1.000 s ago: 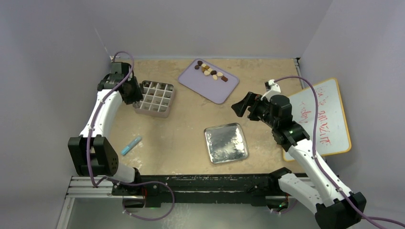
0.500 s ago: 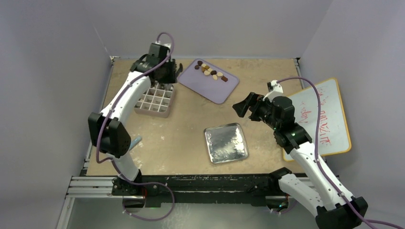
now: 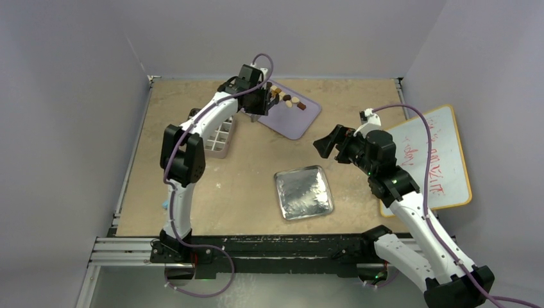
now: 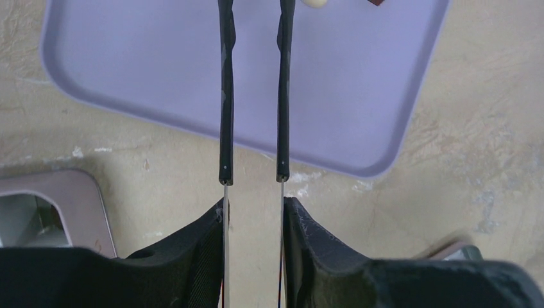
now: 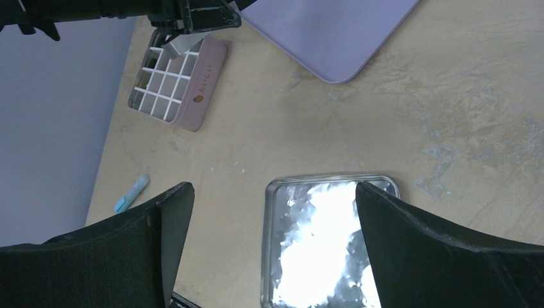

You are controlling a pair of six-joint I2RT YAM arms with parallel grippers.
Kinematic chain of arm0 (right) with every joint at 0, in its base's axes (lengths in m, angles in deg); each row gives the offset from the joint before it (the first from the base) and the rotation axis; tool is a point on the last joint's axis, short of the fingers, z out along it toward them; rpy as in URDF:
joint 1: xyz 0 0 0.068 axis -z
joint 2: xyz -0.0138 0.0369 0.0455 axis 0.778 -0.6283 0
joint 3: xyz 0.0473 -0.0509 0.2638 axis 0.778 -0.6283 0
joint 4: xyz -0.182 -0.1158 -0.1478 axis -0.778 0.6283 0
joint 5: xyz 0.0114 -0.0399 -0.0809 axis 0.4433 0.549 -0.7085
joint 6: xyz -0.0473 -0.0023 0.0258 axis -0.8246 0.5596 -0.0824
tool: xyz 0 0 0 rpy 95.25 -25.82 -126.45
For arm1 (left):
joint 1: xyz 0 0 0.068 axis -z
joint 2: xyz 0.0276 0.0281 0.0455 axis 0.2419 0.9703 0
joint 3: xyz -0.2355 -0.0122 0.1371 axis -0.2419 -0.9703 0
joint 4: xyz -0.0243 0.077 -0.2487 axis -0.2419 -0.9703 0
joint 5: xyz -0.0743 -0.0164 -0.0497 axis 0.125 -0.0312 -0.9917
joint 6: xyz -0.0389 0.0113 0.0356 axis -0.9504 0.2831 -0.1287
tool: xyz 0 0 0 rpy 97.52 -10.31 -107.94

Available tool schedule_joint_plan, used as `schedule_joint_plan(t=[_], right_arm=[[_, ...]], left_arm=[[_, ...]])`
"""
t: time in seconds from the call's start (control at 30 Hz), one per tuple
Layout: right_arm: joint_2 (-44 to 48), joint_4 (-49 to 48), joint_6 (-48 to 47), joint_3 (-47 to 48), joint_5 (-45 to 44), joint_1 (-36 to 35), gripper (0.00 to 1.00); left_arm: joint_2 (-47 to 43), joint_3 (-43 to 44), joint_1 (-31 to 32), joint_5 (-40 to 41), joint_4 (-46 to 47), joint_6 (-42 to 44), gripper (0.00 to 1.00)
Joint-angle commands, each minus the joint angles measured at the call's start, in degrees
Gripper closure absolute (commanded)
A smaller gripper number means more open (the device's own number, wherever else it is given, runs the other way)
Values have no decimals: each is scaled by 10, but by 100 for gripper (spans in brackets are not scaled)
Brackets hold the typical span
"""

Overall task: Pack the chocolate
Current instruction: Pick up the fake chocolate from the plate.

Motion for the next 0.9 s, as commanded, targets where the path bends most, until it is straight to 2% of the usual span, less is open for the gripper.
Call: schedule_joint_plan(t=[0.0,0.6,0.87], right_arm=[[11,5,-15,13,-22,-3,2],[10,5,-22,16,-32,-3,2],[6,11,-26,24,-39,-3,2]], left_arm=[[36,55,-5,-3,42,25,68],[106,77,-5,12,108,72,63],[140,111,-5,17,100,75,65]])
